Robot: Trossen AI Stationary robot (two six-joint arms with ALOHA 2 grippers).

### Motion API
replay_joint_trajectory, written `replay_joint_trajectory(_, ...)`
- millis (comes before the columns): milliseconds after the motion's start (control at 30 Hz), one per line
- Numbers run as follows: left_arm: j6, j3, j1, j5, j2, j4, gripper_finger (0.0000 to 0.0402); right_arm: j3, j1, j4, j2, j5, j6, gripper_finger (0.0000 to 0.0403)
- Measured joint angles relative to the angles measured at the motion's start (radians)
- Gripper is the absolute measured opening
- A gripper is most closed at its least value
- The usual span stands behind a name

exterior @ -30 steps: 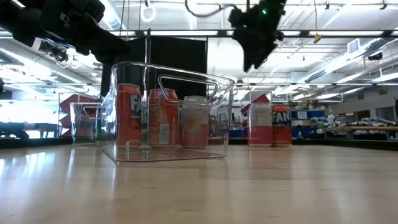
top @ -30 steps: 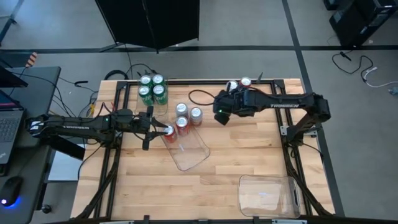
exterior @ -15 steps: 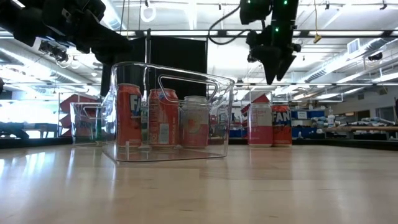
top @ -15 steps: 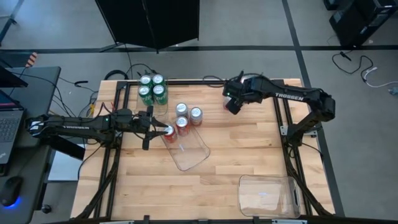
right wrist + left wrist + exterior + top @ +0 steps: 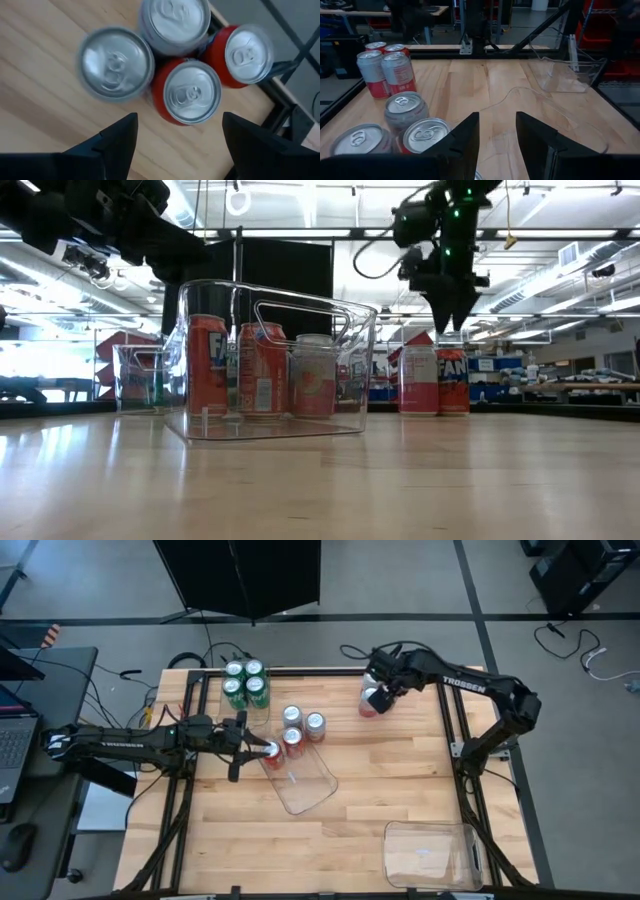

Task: Sort soda cans
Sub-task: Put the bottom orange soda can into the center transparent bin

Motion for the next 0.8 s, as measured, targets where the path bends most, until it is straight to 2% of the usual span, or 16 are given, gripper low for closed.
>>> replay_joint_trajectory(300, 0.001, 0.0, 0.0, 0.004, 0.0, -0.002, 0.0131, -0.155, -0.062, 0.174, 0.0, -0.013, -0.022, 0.0275)
replay_joint_trajectory(533, 0.001, 0.0, 0.0, 0.004, 0.0, -0.001, 0.0131, -0.179, -0.088, 0.279, 0.0, -0.014, -0.036, 0.0283)
replay_joint_trajectory(800, 0.001, 0.0, 0.0, 0.004, 0.0, -0.001, 0.0131, -0.18, -0.089, 0.294, 0.001, 0.008, -0.037, 0.0289)
